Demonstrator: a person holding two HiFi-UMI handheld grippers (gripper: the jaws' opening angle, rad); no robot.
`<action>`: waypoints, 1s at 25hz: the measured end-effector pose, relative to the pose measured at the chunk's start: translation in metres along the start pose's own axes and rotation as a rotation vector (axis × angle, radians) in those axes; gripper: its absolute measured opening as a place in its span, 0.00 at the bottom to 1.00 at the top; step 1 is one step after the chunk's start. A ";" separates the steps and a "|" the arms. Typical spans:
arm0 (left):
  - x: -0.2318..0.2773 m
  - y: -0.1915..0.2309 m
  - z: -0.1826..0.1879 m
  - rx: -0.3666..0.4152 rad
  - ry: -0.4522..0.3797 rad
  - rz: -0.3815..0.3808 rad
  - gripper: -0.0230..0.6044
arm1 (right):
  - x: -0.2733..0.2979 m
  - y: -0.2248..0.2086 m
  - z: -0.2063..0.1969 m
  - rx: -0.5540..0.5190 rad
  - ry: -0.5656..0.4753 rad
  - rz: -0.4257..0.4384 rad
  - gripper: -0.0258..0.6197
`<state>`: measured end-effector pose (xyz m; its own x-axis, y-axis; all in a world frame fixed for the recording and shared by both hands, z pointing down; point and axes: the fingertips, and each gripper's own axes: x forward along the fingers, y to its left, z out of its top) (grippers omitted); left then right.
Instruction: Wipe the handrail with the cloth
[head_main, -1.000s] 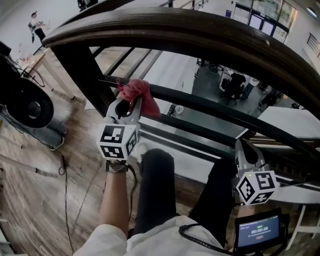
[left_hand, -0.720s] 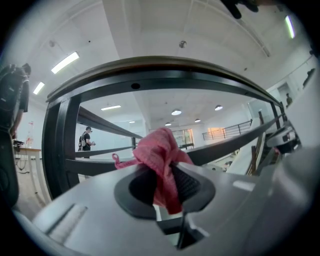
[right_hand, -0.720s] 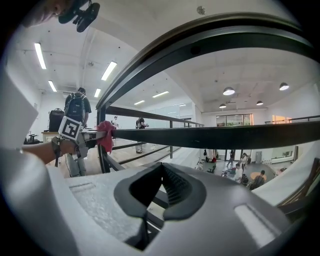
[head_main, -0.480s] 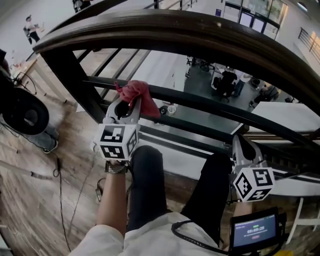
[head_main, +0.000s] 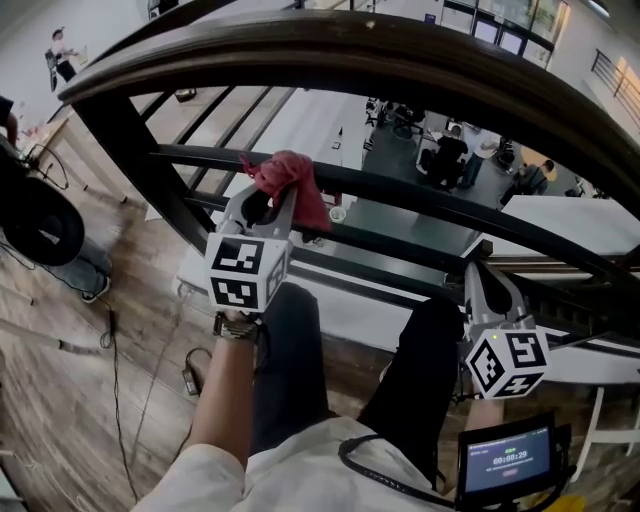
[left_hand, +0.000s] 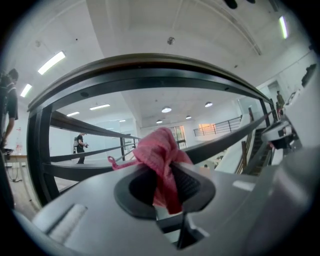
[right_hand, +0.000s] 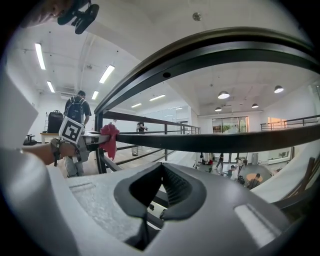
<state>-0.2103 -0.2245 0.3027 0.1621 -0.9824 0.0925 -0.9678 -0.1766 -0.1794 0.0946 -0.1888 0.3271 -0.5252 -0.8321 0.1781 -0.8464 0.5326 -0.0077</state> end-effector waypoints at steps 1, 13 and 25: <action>0.002 -0.004 -0.001 0.004 0.001 -0.006 0.16 | -0.001 -0.002 -0.001 0.003 -0.003 -0.004 0.04; 0.019 -0.065 -0.003 0.062 -0.005 -0.028 0.16 | -0.022 -0.024 -0.016 0.020 -0.027 -0.051 0.04; 0.042 -0.129 0.004 0.077 -0.040 -0.151 0.16 | -0.031 -0.046 -0.026 0.033 -0.026 -0.107 0.04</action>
<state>-0.0778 -0.2428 0.3261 0.3136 -0.9457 0.0853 -0.9144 -0.3250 -0.2412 0.1522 -0.1835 0.3473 -0.4331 -0.8881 0.1539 -0.9001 0.4351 -0.0224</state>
